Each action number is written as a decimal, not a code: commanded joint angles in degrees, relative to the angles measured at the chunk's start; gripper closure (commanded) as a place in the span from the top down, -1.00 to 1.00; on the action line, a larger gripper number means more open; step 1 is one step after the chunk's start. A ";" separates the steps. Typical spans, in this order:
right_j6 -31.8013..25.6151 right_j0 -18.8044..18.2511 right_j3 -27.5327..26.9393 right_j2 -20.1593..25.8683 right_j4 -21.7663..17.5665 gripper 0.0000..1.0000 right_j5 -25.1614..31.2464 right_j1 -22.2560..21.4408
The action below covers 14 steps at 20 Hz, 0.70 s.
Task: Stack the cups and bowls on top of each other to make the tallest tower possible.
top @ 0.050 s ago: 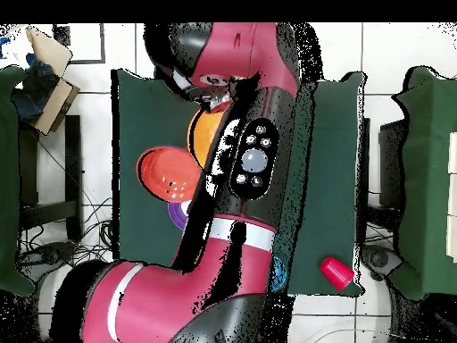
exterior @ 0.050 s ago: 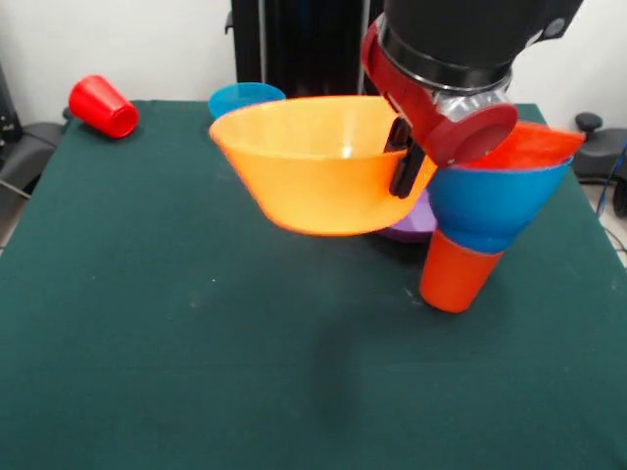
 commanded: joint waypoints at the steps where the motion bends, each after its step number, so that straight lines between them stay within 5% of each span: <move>1: 7.57 1.09 1.37 -1.24 -2.27 -1.00 7.20 -2.02; 7: -0.78 1.04 9.30 -3.99 -6.76 -1.00 0.56 -5.58; 14: -4.83 -0.46 9.72 -3.58 -7.76 -1.00 1.34 -6.79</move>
